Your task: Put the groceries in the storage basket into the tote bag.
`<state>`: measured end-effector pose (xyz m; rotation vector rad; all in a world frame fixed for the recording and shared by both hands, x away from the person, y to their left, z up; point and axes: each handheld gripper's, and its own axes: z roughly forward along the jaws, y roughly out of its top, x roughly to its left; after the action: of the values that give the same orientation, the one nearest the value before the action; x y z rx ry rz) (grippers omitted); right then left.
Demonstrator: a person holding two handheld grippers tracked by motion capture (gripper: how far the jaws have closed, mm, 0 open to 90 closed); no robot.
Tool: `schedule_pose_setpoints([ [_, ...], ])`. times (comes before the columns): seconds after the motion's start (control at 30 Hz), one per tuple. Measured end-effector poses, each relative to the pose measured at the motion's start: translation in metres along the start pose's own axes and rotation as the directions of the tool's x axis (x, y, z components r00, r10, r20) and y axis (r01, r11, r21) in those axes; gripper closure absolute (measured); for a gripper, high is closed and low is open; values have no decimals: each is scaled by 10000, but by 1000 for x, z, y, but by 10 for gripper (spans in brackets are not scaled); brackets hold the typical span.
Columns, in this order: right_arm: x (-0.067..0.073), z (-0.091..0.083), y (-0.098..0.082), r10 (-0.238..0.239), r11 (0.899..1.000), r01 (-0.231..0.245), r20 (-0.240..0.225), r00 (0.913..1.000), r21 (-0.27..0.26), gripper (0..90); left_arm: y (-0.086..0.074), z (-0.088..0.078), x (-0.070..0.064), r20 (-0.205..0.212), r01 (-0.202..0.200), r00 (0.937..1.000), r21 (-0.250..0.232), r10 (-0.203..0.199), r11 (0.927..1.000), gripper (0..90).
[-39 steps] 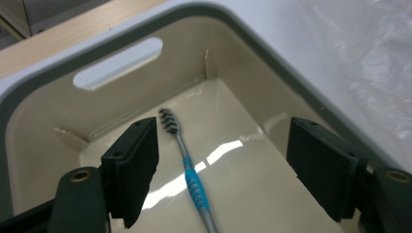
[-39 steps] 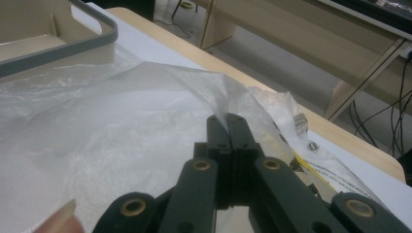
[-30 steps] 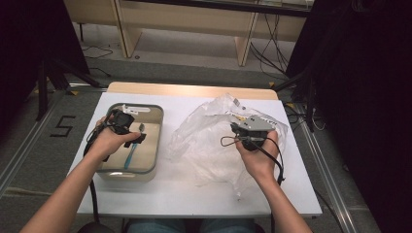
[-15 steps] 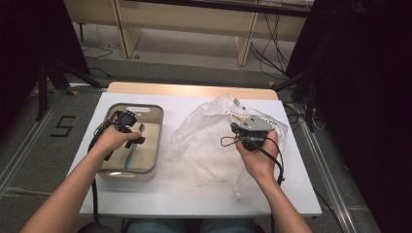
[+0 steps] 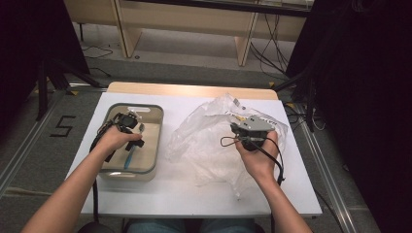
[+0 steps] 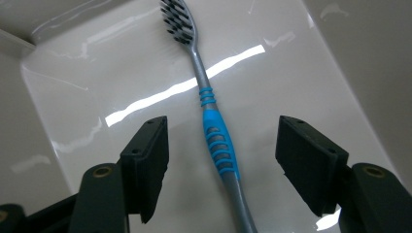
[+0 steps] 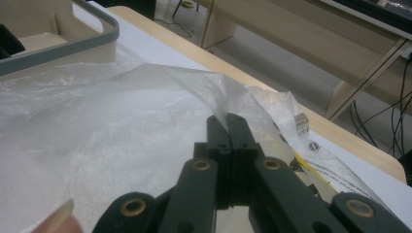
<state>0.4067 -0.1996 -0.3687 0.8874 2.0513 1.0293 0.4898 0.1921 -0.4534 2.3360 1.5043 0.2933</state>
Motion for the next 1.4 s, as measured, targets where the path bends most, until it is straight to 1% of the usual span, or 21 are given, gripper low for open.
schedule_pose_setpoints([
  [0.17,0,0,0,26,10000,-26,-21,10000,26,900,1,0,-1,3,127,9999,124,-127,9998,401],
  [0.2,0,0,0,27,10000,-27,-12,10000,32,900,0,1,-1,57,212,9998,236,-214,9995,411],
  [0.23,0,0,0,27,10000,-27,-12,10000,32,900,0,1,-1,57,212,9998,236,-214,9995,416],
  [0.27,0,0,0,-11,10000,11,-16,10000,29,900,0,2,-1,62,236,9997,399,-238,9989,423],
  [0.33,0,0,0,-2,10000,2,-8,10000,18,900,0,3,0,69,281,9996,543,-286,9981,438],
  [0.57,0,0,0,30,10000,-30,-25,10000,36,900,0,5,-2,152,289,9994,800,-302,9964,475],
  [0.6,0,0,0,27,10000,-27,-25,10000,32,900,1,6,-3,98,291,9995,876,-300,9957,479],
  [0.77,0,0,0,23,10000,-23,-20,10000,44,900,2,6,-3,-100,352,9994,946,-344,9949,530],
  [0.83,0,0,0,38,10000,-38,-35,10000,47,900,3,6,-5,-214,492,9987,1016,-473,9936,546],
  [0.97,0,0,0,19,10000,-19,-38,10000,28,900,5,6,-8,-276,514,9984,1121,-486,9924,589],
  [1.0,0,0,0,25,10000,-25,-41,10000,30,900,5,6,-9,-302,587,9980,1152,-556,9916,600],
  [1.4,0,0,0,63,10000,-63,-26,10000,5,900,8,6,-13,-443,855,9958,1340,-802,9873,680],
])
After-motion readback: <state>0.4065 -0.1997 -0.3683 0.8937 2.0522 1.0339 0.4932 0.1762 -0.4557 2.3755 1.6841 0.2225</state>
